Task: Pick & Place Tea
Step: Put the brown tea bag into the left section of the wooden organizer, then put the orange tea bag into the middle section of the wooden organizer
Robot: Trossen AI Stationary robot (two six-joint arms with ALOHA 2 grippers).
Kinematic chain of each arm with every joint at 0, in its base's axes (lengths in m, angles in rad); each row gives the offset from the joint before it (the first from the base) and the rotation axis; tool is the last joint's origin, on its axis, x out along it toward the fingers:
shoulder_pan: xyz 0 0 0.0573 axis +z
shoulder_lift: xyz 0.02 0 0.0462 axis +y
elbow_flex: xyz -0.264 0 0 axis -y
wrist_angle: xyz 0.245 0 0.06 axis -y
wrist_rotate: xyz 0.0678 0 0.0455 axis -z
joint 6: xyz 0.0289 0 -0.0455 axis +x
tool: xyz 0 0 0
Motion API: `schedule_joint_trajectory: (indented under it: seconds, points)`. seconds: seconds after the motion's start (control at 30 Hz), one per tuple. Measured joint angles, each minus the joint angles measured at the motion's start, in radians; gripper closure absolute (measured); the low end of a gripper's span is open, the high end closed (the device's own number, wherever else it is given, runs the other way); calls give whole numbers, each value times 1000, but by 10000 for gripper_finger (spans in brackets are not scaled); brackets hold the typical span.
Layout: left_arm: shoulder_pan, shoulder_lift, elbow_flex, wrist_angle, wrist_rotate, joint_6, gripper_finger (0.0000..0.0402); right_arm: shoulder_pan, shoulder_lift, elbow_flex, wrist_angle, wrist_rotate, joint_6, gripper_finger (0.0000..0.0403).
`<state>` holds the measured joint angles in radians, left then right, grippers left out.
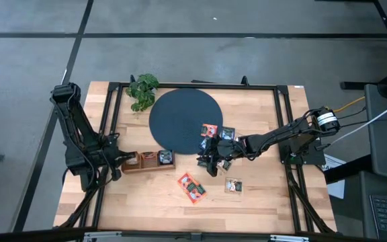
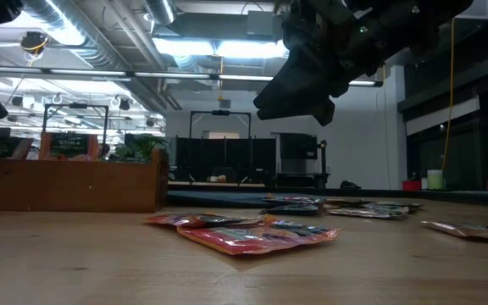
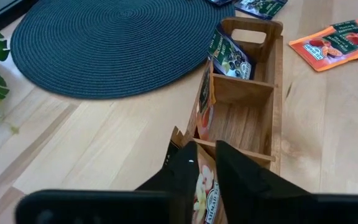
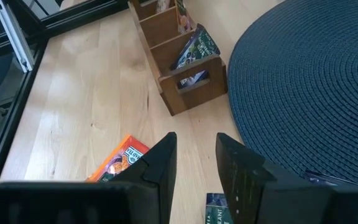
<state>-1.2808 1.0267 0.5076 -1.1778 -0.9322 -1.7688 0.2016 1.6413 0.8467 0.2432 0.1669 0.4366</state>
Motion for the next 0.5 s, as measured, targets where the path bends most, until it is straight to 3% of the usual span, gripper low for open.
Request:
schedule_joint_trajectory:
  seconds: [0.23, 0.5]
  points:
    - [0, 0, 0, 0, -8, -11, 306, 0, 0, 0, 0, 0, 0, 289]
    - [7, 0, 57, 10, -122, -45, 309, 0, 0, 0, -1, 0, -29, 289]
